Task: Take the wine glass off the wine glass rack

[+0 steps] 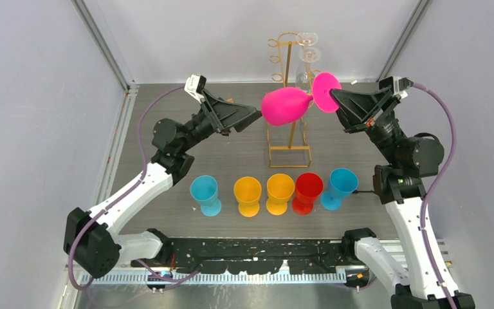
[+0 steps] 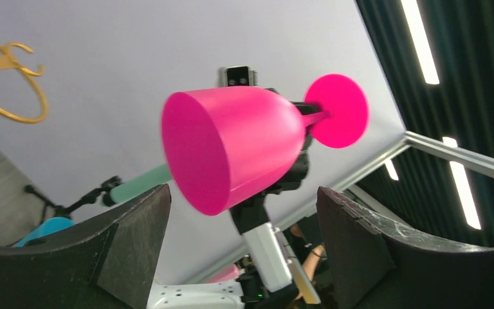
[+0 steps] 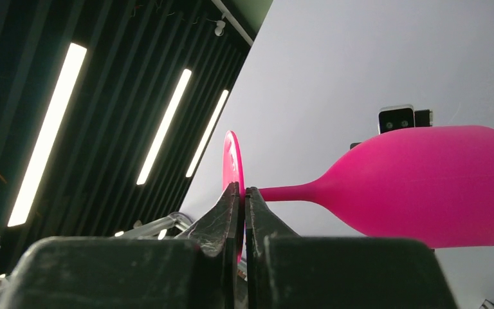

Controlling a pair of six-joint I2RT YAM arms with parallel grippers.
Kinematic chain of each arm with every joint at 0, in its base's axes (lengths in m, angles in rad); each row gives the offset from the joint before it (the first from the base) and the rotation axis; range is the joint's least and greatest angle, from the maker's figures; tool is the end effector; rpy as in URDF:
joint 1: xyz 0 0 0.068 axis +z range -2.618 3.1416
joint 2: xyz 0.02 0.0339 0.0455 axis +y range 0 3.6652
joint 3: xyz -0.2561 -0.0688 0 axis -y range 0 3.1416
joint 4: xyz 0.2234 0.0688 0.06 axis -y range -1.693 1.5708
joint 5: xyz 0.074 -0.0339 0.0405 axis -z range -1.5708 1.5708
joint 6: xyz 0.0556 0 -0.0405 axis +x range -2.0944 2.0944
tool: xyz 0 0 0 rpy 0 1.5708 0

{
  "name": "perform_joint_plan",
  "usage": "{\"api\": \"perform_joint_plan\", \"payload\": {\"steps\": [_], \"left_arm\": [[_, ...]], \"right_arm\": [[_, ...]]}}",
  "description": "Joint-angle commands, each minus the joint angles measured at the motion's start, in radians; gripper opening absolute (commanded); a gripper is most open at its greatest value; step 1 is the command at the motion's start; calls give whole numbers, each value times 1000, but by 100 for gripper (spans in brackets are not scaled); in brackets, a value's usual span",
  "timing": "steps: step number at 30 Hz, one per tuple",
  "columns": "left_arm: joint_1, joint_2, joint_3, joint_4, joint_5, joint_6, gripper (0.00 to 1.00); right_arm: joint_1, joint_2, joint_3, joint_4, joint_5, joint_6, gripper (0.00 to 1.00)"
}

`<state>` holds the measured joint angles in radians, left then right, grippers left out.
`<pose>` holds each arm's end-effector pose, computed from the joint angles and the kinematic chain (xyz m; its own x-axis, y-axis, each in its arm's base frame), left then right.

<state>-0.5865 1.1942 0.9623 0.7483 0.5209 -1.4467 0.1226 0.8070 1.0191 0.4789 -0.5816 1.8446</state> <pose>0.2040 -0.1688 0.4191 -0.7831 -0.5130 -0.3515 0.5121 -0.2114 -0.8325 0.1367 0.0476 0.4809 -0.6739 0.7275 -0.1287 -0.4677 -0.2853 0.8366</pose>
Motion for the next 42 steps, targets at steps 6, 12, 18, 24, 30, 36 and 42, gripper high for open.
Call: {"api": "perform_joint_plan", "payload": {"steps": [6, 12, 18, 24, 30, 36, 42], "left_arm": [[5, 52, 26, 380, 93, -269, 83], [6, 34, 19, 414, 107, -314, 68], [6, 6, 1, 410, 111, -308, 58], [5, 4, -13, 415, 110, -307, 45], [5, -12, -22, 431, 100, -289, 21], [7, -41, -35, 436, 84, -254, 0], [22, -113, -18, 263, 100, -98, 0]], "right_arm": [[148, 99, -47, 185, 56, 41, 0], [252, 128, -43, 185, 111, -46, 0], [253, 102, -50, 135, 149, -91, 0], [253, 85, -63, 141, 185, -92, 0], [253, 57, -109, 150, 249, -84, 0], [253, 76, -116, 159, 236, -75, 7], [252, 81, -100, 89, 227, -121, 56]]}}
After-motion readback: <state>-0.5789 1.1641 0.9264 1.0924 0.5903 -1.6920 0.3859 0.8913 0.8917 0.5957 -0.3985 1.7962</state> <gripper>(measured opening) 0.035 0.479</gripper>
